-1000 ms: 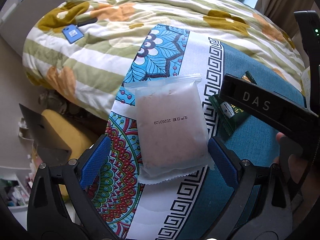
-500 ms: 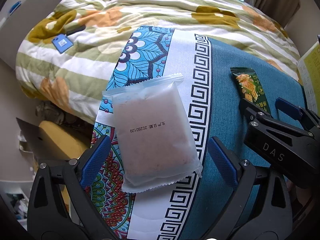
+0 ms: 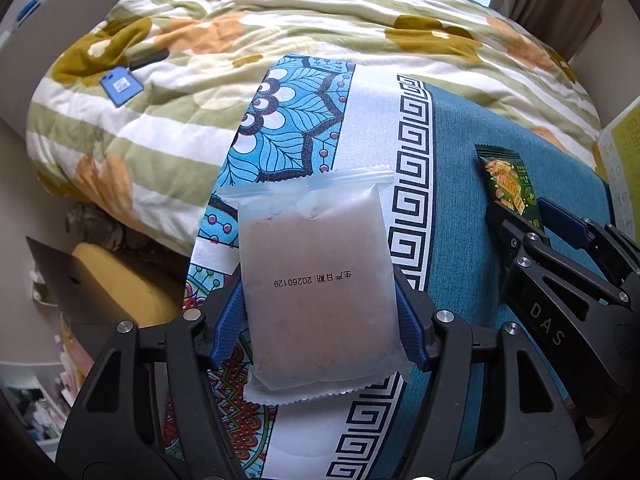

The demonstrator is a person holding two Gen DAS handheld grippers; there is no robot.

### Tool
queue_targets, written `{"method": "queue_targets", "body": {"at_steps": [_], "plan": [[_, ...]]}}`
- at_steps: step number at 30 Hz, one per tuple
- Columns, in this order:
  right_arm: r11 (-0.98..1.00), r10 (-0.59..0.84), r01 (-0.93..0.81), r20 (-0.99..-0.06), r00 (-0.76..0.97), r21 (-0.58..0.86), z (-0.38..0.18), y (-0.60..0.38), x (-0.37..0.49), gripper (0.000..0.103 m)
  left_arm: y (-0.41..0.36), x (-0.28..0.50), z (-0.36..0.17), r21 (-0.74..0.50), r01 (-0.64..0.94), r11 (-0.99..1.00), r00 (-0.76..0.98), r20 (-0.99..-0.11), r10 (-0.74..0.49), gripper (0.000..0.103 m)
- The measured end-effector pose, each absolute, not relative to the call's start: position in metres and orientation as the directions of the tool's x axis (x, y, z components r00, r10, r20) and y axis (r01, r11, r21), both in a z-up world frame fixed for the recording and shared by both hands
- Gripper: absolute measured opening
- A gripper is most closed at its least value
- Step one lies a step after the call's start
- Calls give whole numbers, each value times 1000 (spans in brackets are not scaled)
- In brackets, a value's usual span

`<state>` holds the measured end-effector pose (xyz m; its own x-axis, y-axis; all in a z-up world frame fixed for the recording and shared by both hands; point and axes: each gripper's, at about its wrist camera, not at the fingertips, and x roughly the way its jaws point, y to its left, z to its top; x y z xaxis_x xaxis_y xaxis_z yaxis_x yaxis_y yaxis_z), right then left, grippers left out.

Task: Organize snacks
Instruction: 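Grasp the clear pink pouch with the left tool while the right tool grasps the green cracker packet, then carry both packets into the cardboard box and open both tools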

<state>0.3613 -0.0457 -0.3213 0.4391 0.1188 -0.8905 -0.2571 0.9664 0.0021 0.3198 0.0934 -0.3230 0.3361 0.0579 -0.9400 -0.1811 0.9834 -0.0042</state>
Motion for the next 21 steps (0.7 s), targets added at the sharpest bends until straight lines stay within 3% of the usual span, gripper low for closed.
{"method": "queue_targets", "body": {"at_steps": [3,12,21], "plan": [[966,115,-258,-890,441,-3,-320,-41,359,41,94,318,-322,-16,-173,985,334,-942,43,62],[973,139,-228,-881,453,37,-304,-49,353,40,96,303,-298,-40,-153,987,363,-932,18,61],[982,158,-170,-823,545,76,-243,-64,321,40,86,279,-216,-61,-61,996,493,-869,-23,61]]}}
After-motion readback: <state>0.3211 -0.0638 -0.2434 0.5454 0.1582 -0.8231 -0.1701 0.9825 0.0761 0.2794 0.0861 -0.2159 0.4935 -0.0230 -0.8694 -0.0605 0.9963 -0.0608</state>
